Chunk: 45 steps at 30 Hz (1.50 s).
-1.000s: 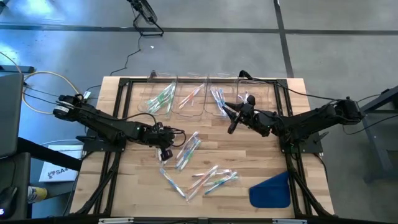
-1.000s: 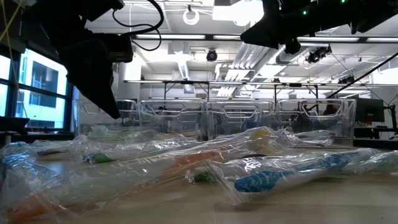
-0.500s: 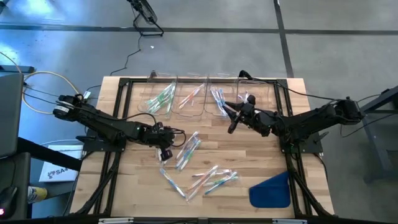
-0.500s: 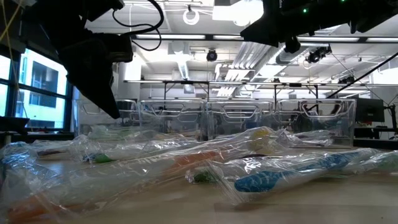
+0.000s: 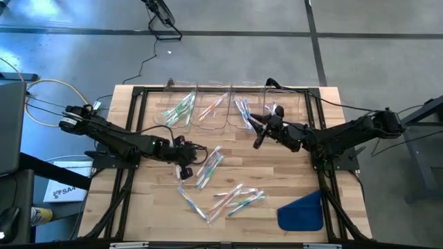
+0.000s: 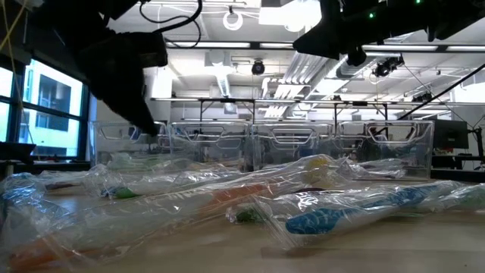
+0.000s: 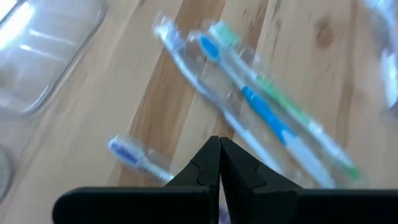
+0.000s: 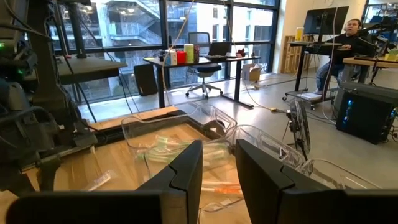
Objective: Pick & Place Toothbrushes
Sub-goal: Put the violet toothbrush into the right transparent bin
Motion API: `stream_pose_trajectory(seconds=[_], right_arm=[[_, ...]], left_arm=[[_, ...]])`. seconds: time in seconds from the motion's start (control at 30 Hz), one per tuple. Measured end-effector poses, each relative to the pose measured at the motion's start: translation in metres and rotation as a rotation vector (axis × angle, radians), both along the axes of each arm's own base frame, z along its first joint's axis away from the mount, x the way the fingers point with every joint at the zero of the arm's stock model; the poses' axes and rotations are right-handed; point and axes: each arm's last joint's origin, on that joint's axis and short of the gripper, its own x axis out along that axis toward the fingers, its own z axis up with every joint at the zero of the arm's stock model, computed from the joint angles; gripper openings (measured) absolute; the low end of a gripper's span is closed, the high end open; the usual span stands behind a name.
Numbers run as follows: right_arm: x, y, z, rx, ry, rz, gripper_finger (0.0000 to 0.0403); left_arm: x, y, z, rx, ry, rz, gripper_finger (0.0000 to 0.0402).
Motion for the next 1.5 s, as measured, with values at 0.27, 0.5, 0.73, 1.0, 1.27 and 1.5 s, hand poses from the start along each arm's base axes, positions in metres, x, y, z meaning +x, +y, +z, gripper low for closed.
stream_pose_trajectory(seconds=[0.27,0.5,0.73,1.0,1.27,1.5], right_arm=[[0.000,0.000,-0.002,-0.001,0.027,0.001,0.0090],[0.000,0.000,-0.004,-0.002,0.044,0.000,0.0090],[0.000,0.000,-0.006,0.014,0.056,0.000,0.0090],[0.000,0.000,-0.006,0.034,0.043,-0.001,0.0090],[0.000,0.000,-0.006,0.034,0.043,-0.001,0.0090],[0.000,0.000,-0.006,0.033,0.044,-0.001,0.0090]], left_arm=[[0.009,-0.001,0.009,0.008,-0.134,0.035,0.0005],[0.010,-0.001,0.010,0.075,-0.134,-0.041,0.0005],[0.010,-0.001,0.010,0.073,-0.135,-0.042,0.0005],[0.010,-0.002,0.010,0.054,-0.132,-0.061,0.0005],[0.003,-0.001,0.002,-0.099,-0.048,0.085,0.0005],[-0.013,-0.004,-0.006,-0.322,0.153,0.102,0.0005]])
